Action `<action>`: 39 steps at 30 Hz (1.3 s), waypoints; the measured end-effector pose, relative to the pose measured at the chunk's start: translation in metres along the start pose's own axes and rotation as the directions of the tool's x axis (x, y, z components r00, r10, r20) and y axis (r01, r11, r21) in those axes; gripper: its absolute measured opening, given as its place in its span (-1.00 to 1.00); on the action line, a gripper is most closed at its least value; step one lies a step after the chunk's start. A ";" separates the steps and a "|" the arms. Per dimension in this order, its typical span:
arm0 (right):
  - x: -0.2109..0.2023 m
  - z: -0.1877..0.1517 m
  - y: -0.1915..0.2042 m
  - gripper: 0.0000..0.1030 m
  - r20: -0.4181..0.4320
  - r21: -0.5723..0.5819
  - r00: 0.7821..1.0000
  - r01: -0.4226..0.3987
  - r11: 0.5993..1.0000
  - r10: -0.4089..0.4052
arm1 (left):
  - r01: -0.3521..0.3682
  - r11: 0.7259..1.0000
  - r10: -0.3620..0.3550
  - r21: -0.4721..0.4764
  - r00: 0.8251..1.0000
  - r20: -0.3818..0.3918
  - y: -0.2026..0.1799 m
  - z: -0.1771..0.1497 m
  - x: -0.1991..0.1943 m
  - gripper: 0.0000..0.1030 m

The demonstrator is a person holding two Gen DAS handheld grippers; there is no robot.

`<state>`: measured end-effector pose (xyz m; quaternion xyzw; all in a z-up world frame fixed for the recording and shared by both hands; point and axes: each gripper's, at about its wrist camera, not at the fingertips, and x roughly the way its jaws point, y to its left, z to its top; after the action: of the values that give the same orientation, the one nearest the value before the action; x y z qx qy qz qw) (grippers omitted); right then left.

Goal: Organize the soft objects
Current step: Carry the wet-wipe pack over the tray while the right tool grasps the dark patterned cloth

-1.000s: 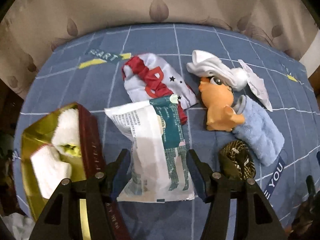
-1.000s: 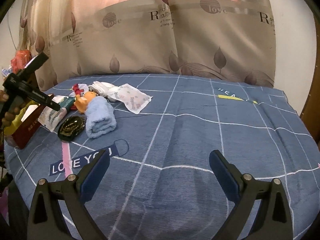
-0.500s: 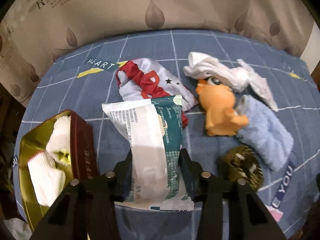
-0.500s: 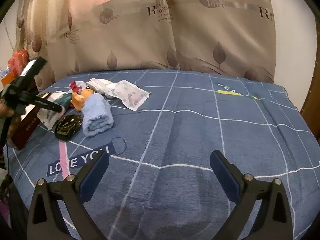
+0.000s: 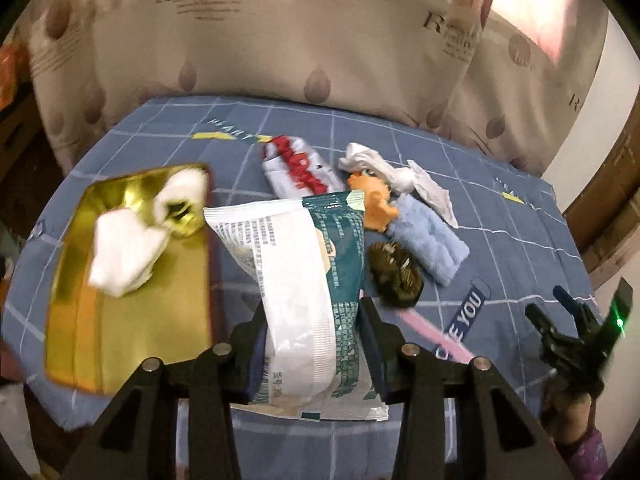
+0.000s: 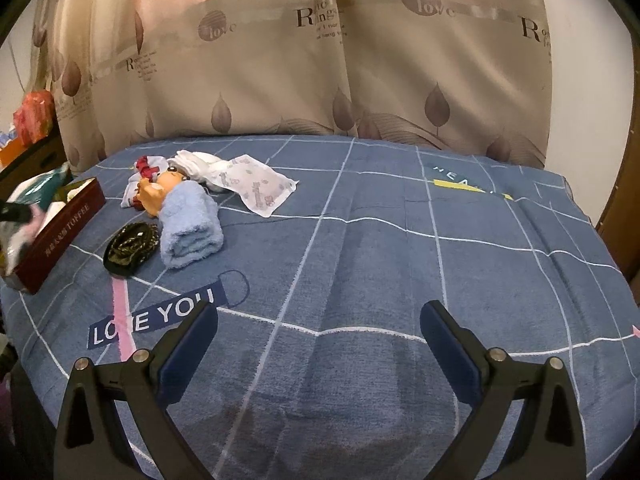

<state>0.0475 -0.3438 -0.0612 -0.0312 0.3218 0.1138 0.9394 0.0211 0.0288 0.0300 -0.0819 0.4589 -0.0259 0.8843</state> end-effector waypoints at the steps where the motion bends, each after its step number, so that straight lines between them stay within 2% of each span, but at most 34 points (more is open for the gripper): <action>1: -0.001 0.000 0.002 0.96 -0.002 -0.006 1.000 0.012 1.000 -0.012 | 0.000 1.000 0.000 -0.016 1.000 0.004 0.006 -0.004 -0.008 -0.18; 2: -0.002 0.000 0.006 0.96 -0.006 -0.011 1.000 0.018 1.000 -0.018 | -0.001 1.000 0.002 -0.029 1.000 0.009 0.009 -0.006 -0.011 -0.18; 4: -0.008 0.002 0.016 0.96 -0.019 0.019 0.998 -0.059 0.998 0.060 | -0.020 0.998 0.022 -0.060 0.999 0.029 0.025 -0.013 -0.027 -0.18; 5: -0.014 0.004 0.028 0.96 -0.023 0.041 0.991 -0.127 0.991 0.128 | -0.033 0.997 0.036 -0.073 0.999 0.039 0.034 -0.016 -0.034 -0.18; 8: -0.018 0.014 0.067 0.96 -0.051 0.031 0.973 -0.223 0.974 0.224 | -0.046 0.992 0.053 -0.122 0.997 0.056 0.058 -0.020 -0.045 -0.18; 10: -0.016 0.024 0.099 0.96 -0.073 0.024 0.949 -0.307 0.951 0.308 | -0.055 0.987 0.066 -0.148 0.995 0.069 0.074 -0.023 -0.053 -0.18; 12: -0.008 0.034 0.125 0.96 -0.098 0.006 0.937 -0.336 0.942 0.335 | -0.065 0.983 0.081 -0.172 0.993 0.083 0.089 -0.026 -0.058 -0.18; 15: 0.014 0.043 0.147 0.90 -0.140 0.030 0.925 -0.351 0.936 0.352 | -0.079 0.977 0.100 -0.200 0.990 0.098 0.106 -0.029 -0.060 -0.18; 18: 0.039 0.052 0.158 0.67 -0.181 0.061 0.920 -0.342 0.938 0.348 | -0.086 0.976 0.108 -0.202 0.989 0.101 0.114 -0.030 -0.060 -0.17; 20: 0.053 0.054 0.161 0.43 -0.209 0.093 0.912 -0.342 0.935 0.354 | -0.081 0.975 0.104 -0.205 0.989 0.104 0.121 -0.032 -0.059 -0.17; 22: 0.068 0.057 0.164 0.41 -0.235 0.119 0.907 -0.329 0.937 0.348 | -0.078 0.974 0.103 -0.213 0.989 0.106 0.127 -0.033 -0.058 -0.17; 28: 0.094 0.059 0.175 0.36 -0.286 0.103 0.917 -0.259 0.960 0.278 | -0.044 0.969 0.071 -0.245 0.992 0.104 0.142 -0.034 -0.055 -0.17; 32: 0.106 0.060 0.174 -0.05 -0.310 0.116 0.914 -0.236 0.965 0.261 | -0.031 0.968 0.058 -0.247 0.993 0.103 0.144 -0.034 -0.054 -0.16; 34: 0.109 0.060 0.173 -0.17 -0.315 0.114 0.916 -0.224 0.968 0.249 | -0.030 0.969 0.057 -0.247 0.993 0.104 0.144 -0.033 -0.054 -0.16; 37: 0.110 0.060 0.176 -0.26 -0.307 0.097 0.919 -0.228 0.969 0.247 | -0.034 0.969 0.060 -0.244 0.993 0.100 0.144 -0.034 -0.053 -0.16; 38: 0.105 0.060 0.178 -0.70 -0.291 0.077 0.925 -0.231 0.970 0.243 | -0.031 0.969 0.057 -0.246 0.993 0.099 0.146 -0.034 -0.053 -0.16; 39: 0.100 0.061 0.180 -0.77 -0.279 0.069 0.925 -0.248 0.966 0.257 | -0.029 0.968 0.055 -0.249 0.994 0.099 0.146 -0.034 -0.053 -0.16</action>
<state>0.1187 -0.1409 -0.0717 0.0094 0.4572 0.2228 0.8610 -0.0414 0.1753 0.0289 -0.1832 0.4131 0.0545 0.8904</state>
